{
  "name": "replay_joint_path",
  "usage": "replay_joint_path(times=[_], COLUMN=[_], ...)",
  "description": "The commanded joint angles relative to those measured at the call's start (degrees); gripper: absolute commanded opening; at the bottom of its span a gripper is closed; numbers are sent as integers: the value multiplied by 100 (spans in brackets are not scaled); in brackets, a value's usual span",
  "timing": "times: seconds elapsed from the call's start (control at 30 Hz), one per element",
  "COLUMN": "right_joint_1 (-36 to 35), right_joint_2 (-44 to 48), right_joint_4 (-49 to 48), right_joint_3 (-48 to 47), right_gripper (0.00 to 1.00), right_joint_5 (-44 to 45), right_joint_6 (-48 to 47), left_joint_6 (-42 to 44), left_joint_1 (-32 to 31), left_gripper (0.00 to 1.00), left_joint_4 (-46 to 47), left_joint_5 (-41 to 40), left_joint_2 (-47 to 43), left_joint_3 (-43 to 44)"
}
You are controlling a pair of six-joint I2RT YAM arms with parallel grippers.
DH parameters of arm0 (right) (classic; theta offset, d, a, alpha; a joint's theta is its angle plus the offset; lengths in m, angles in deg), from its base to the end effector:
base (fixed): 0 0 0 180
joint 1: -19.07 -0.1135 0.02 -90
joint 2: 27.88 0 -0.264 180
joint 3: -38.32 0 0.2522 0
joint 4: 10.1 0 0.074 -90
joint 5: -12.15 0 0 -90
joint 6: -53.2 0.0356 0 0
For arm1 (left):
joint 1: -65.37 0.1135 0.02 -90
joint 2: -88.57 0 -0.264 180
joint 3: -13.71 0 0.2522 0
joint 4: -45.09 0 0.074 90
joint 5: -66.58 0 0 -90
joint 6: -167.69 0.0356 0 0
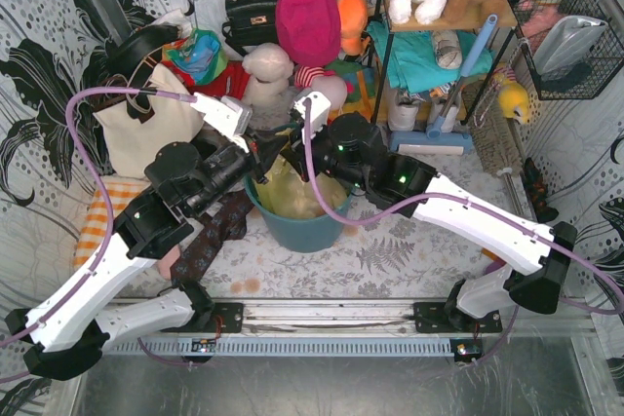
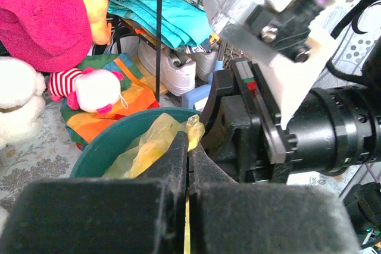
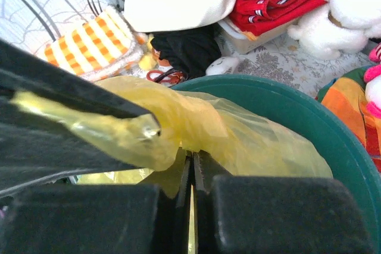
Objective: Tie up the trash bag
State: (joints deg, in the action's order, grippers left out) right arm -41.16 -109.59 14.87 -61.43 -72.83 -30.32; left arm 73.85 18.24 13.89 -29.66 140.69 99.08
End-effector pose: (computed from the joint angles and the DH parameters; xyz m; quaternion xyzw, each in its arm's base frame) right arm 0.1668 0.2853 0.4396 -0.3122 0.6802 0.3368 0.5713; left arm 0.1240 -0.1279 0.4641 0.2193 0.6589 -0.2751 0.6649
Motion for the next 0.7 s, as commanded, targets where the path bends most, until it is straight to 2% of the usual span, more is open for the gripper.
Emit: replay_joint_path(times=[0.0, 0.37, 0.67], right_joint_1=[-37, -269, -535], right_joint_2=[154, 443, 335], right_joint_4=[-905, -3026, -4340], right_joint_3=[403, 1602, 1960], right_gripper=[0, 0, 0], right_joint_5=[491, 1118, 1619], right_joint_6=[415, 907, 913], left_joint_6=[-3, -50, -148], left_joint_1=[46, 46, 46], left_gripper=[0, 0, 0], left_joint_4=[113, 39, -3], left_joint_5=[106, 97, 99], left_joint_2=[13, -33, -98], left_joint_3=[210, 161, 54])
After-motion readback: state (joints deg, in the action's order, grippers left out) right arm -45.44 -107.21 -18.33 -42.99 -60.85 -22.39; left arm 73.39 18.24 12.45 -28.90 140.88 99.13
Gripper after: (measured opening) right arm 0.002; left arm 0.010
